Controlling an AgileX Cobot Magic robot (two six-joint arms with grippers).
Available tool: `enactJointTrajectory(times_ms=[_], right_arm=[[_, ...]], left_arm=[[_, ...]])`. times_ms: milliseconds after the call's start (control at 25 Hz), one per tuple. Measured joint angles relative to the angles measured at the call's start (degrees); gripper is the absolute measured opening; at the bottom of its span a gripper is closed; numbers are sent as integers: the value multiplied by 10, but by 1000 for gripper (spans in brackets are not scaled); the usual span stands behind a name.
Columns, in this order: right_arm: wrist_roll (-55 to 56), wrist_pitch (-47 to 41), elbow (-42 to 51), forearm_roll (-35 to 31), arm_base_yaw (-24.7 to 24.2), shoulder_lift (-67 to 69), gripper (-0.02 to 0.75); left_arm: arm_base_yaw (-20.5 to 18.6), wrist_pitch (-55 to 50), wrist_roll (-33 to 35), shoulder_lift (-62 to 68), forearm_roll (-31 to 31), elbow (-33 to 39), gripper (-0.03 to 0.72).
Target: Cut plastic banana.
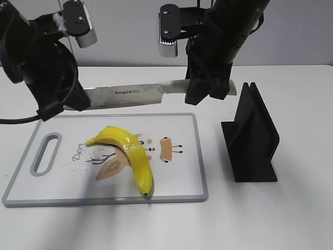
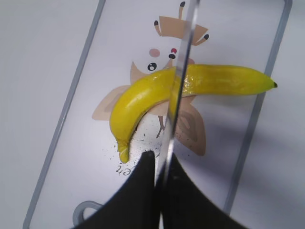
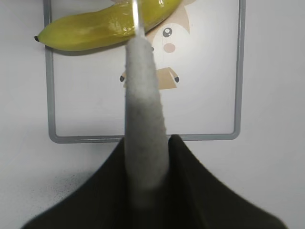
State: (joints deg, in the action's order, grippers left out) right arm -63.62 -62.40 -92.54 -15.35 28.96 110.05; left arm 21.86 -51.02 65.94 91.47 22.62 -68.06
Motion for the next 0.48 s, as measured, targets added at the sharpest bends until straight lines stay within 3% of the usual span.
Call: enactJointTrajectory(times_ms=[320, 400, 480], right_arm=[[0, -1, 0, 0, 0, 0, 166], [3, -3, 0, 0, 0, 0, 166], [9, -6, 0, 0, 0, 0, 158]], left_arm=[[0, 2, -2, 0, 1, 0, 18], [0, 10, -7, 0, 4, 0, 92], [-1, 26, -14, 0, 8, 0, 222]])
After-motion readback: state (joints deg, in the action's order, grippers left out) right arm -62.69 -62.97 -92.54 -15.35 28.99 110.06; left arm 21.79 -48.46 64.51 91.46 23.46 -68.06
